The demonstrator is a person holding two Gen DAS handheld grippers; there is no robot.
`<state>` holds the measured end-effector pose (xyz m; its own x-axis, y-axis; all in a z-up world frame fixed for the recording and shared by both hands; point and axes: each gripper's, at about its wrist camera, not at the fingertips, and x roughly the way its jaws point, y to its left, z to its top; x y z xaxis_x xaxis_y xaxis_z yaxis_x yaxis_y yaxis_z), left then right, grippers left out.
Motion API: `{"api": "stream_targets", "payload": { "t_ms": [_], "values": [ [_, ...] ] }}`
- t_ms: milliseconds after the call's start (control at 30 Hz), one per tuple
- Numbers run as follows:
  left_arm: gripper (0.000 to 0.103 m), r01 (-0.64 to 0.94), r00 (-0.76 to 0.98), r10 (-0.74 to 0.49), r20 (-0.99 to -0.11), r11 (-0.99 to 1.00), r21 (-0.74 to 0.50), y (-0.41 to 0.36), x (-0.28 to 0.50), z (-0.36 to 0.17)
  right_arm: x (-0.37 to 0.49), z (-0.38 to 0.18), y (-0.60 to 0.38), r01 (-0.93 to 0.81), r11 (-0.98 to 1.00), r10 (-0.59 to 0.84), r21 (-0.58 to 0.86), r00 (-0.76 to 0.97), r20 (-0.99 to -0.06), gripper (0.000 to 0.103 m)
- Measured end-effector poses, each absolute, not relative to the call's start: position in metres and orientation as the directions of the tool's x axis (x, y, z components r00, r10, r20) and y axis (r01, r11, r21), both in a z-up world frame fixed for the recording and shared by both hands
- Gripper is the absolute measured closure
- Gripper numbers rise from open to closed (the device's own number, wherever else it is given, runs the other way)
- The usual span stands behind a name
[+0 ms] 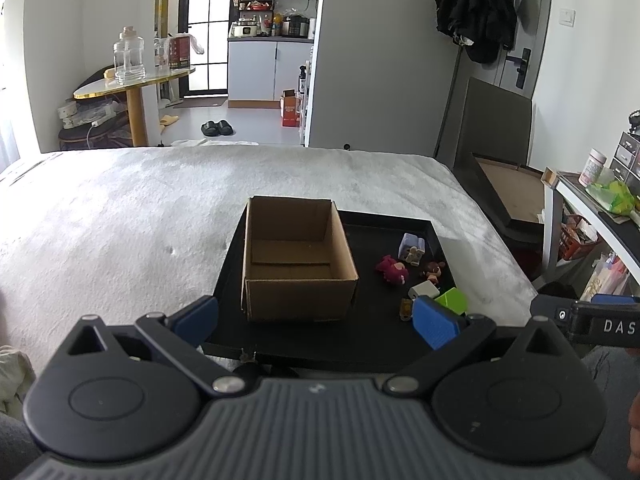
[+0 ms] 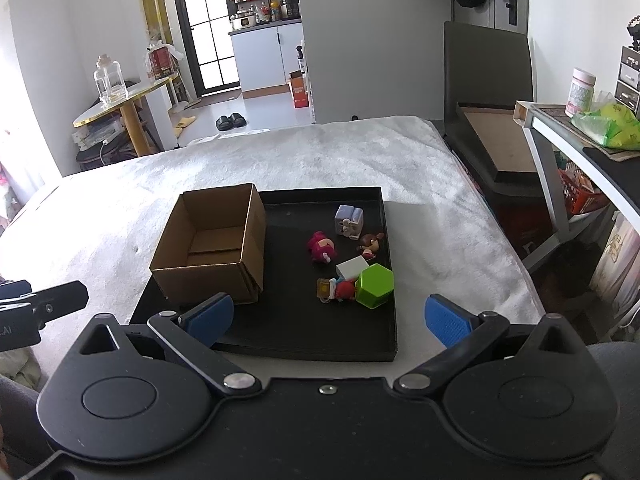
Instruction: Organize rigid objects
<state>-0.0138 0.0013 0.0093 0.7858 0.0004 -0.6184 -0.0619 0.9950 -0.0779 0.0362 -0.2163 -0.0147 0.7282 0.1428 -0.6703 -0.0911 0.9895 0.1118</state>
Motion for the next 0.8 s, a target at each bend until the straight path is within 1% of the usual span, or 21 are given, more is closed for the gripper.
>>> {"api": "stream_targets", "payload": {
  "t_ms": [300,800],
  "values": [
    [0.000,-0.068,0.783,0.002,-0.622,0.994,-0.082,0.008,-0.010,0.006,0.039,-0.019,-0.216,-0.103,0.987,0.159,0.123,0.715,-0.681,0.000],
    [0.000,-0.088,0.746,0.002,-0.665,0.991,-0.096,0.021,0.016,-0.015,0.060,-0.040,-0.215,-0.121,0.984,0.179,0.131,0.694,-0.697,0.000]
  ]
}}
